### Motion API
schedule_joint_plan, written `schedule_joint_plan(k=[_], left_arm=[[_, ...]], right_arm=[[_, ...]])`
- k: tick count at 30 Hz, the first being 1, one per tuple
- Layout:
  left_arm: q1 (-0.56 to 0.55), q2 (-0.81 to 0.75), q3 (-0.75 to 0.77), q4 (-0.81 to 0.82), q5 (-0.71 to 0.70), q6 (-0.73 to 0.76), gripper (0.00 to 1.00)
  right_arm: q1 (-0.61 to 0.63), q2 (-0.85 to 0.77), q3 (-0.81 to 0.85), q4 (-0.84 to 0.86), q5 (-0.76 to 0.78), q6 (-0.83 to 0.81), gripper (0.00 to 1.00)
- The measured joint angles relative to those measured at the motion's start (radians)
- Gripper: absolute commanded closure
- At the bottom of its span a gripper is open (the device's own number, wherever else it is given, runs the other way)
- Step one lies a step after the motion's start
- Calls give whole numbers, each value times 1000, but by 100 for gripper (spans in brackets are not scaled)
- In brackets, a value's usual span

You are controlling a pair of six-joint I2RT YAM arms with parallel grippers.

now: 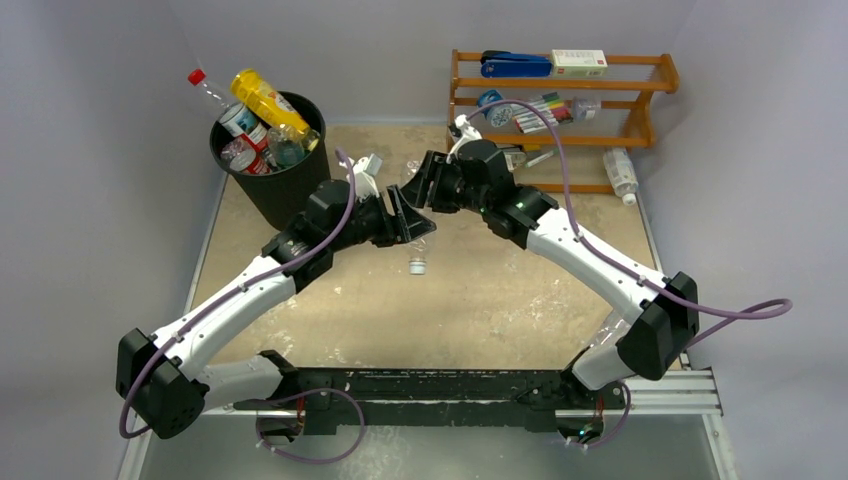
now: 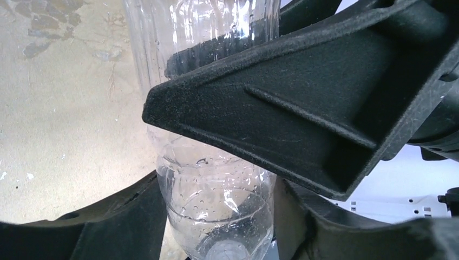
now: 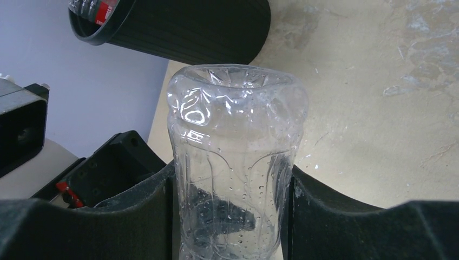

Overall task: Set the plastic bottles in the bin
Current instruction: Pick up the plastic bottle at the center of the board.

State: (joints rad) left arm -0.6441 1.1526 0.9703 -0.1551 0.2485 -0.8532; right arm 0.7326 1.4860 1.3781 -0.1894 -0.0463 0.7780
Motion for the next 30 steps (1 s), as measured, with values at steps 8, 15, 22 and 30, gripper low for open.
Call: schedule_joint_plan(k=[8,15,22,30], left_arm=[[-5,0,16,-37,-19,8,54],[-5,0,23,-92,-64,35,54],[-3,23,123,-215,-135,104,53],[126,145,383,-319,-161,194,53]], right_arm=[[2,0,1,-3,7,2,29],[2,-5,2,-44,30,18,14],[-13,-142,0,-190,108,27,13],[-73,-362,-51,-294,189,28,12]])
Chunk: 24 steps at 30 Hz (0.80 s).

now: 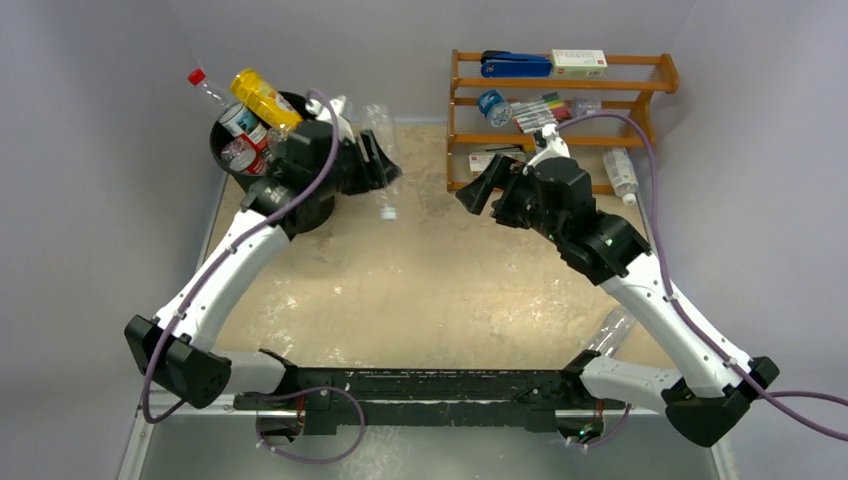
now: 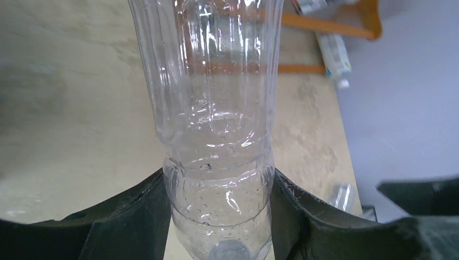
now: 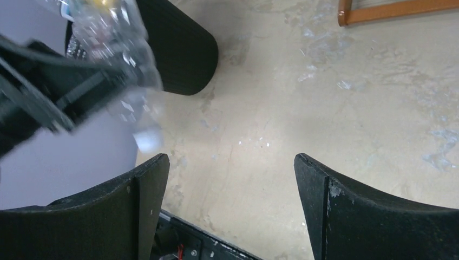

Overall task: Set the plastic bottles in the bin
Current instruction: Pick up the plastic bottle at the center of the board.

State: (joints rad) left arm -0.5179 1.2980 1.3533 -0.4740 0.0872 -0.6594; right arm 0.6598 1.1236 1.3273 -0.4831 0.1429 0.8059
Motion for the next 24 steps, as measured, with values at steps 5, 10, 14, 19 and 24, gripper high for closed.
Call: schedule_joint_plan(k=[5,10,14,19,24], left_arm=[[174,98,189,-109,2,61,52],[303,173,400,-186,11,113,52],[415,190,533,-225,10,145,52],[520,200,638,-261,-41,199,51],[595,194,629,-266,-150,254,51]], right_arm=[[0,-40,-74,-13,-3,5,12],[0,-44,-148,-18,-16,15,13],[0,-54,-165,-19,-31,18,13],[0,-77,-185,-12,-41,22,13],[0,-80,-211,-9,-59,25,13]])
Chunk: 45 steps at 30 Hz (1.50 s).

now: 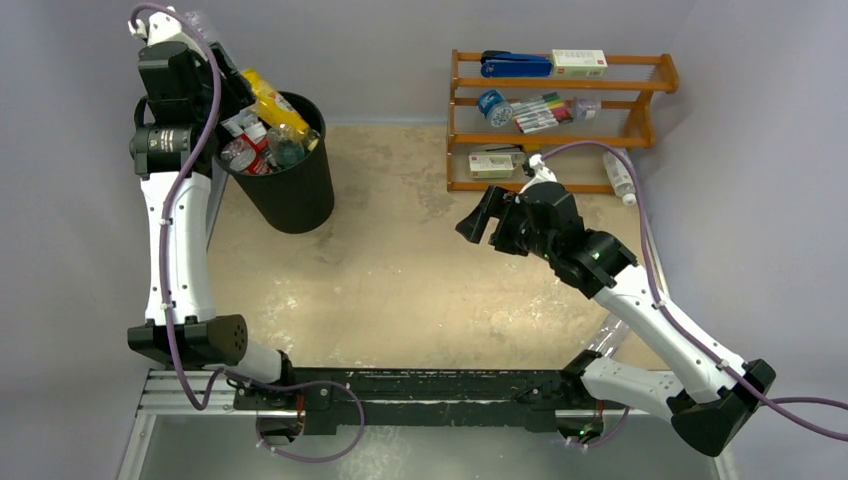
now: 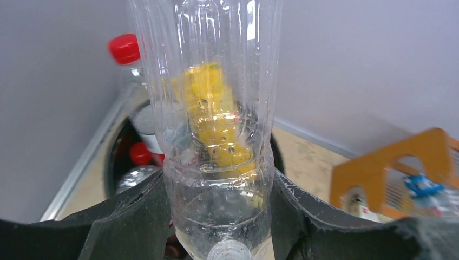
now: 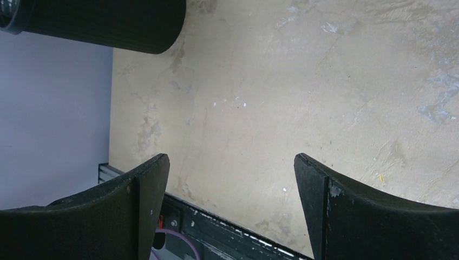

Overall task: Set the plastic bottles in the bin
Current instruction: Pick up the plastic bottle at the center of the board, then place the plastic bottle in the trash bin.

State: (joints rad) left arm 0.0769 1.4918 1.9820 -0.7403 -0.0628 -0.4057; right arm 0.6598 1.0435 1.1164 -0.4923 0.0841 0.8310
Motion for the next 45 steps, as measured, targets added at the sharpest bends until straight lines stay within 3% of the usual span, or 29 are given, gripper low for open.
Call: schedule_joint_plan(k=[8,19,32,45], left_arm=[[10,-64,-215,110,-210,61,51],[10,-197,-616,502,-312,96,52],[0,-192,-684,762,-318,96,52],[-165,-160,-924,972,-438,193,51]], right_arm=[[0,4,-39,31,-27,8,13],[0,8,-93,74,-51,24,13],[0,24,-111,87,-71,26,13],[0,6,-140,71,-76,26,13]])
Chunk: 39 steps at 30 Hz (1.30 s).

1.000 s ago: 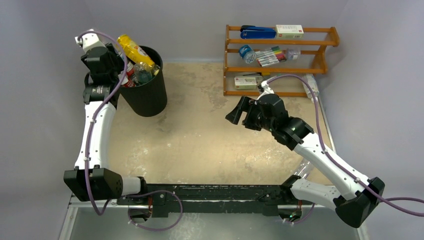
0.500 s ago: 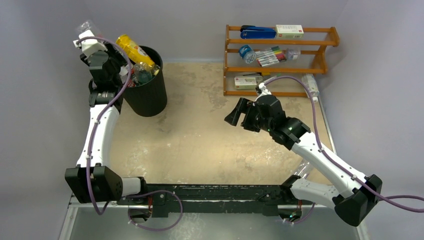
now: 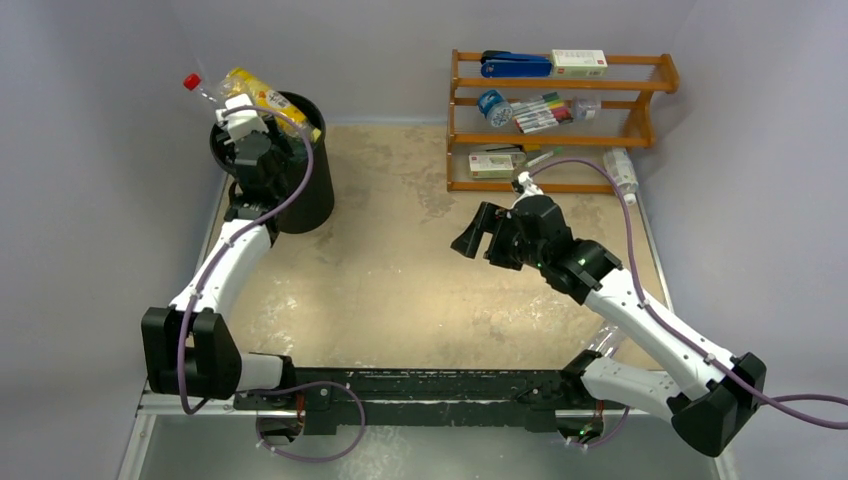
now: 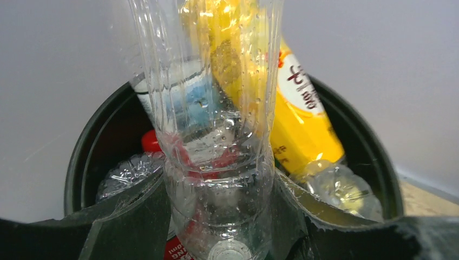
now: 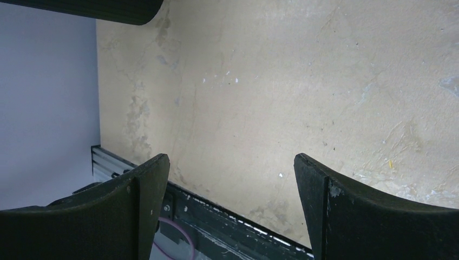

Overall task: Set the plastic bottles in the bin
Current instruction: Place the plastic bottle in the trash bin.

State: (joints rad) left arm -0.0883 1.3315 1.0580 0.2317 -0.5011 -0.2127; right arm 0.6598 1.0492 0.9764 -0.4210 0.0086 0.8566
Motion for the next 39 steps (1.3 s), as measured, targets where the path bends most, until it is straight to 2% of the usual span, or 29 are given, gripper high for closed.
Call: schedule_joint_plan(k=[7,11,14,22,29,37,39], left_arm=[[2,-13,-56,40,-36,19,48],[2,-14,-56,34,-35,18,34],[2,-19,-42,2,-34,11,31],[3,-21,91,-147,-16,-13,27],[3,-64,117,-241,-8,-14,24],[3,-66,305,-390,-13,-39,21],[3,-64,362,-430,-19,-45,23]], right_arm=[[0,-21,-44,4,-2,2,13],[0,-23,-48,5,-3,5,13],[0,-30,-50,8,-4,6,13],[0,-39,-59,16,-12,10,13],[0,-43,-76,21,-28,16,13],[0,-45,-93,41,-33,24,13],[0,-48,-100,43,-35,26,13]])
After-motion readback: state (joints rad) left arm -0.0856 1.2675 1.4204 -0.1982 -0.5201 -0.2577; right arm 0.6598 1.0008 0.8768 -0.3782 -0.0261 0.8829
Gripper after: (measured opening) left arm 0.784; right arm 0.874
